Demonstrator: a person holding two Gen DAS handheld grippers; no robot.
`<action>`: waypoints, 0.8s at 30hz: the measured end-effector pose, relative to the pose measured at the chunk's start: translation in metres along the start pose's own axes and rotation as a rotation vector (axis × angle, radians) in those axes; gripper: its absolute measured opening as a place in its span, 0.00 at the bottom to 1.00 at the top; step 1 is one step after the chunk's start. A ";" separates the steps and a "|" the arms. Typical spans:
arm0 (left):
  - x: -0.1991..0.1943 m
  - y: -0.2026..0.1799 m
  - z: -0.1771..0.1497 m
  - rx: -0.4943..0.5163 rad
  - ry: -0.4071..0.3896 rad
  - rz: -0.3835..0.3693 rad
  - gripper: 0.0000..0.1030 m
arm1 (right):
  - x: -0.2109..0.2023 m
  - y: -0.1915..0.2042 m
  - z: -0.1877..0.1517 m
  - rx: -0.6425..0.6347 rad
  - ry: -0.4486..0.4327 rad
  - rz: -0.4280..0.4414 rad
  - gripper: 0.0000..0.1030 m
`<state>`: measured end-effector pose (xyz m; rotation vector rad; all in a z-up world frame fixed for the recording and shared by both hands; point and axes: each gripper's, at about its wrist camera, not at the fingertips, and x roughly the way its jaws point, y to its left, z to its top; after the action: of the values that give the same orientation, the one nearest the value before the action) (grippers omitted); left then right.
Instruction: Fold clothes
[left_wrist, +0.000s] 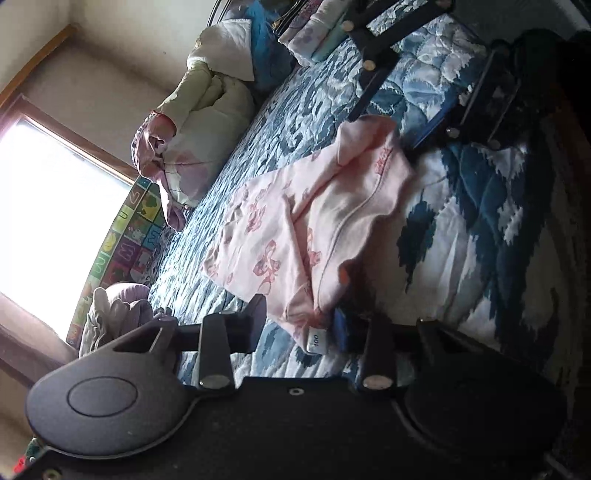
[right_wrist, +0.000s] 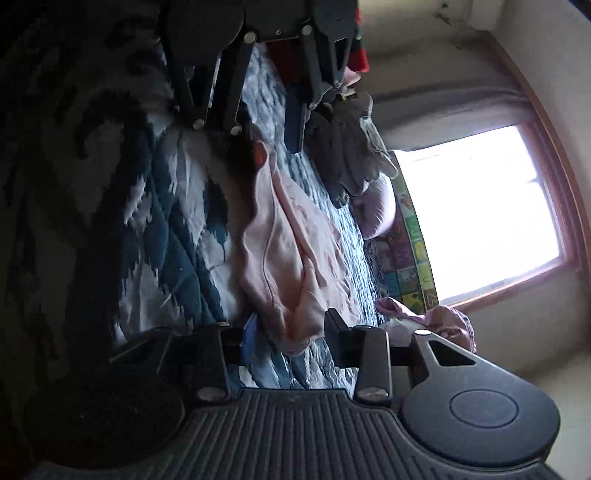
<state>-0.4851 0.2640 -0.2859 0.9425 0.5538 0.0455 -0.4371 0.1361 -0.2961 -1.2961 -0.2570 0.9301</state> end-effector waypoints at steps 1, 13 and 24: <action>0.000 0.000 0.000 -0.006 0.000 -0.001 0.34 | 0.001 -0.004 -0.002 0.027 -0.006 0.016 0.40; 0.001 0.003 0.000 -0.040 0.002 0.000 0.35 | 0.001 -0.025 -0.016 -0.081 0.024 0.117 0.37; 0.002 0.008 -0.001 -0.058 -0.011 -0.022 0.29 | 0.001 -0.024 -0.002 -0.143 -0.089 0.048 0.53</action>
<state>-0.4821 0.2704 -0.2807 0.8795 0.5500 0.0360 -0.4247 0.1365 -0.2755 -1.3990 -0.3689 1.0271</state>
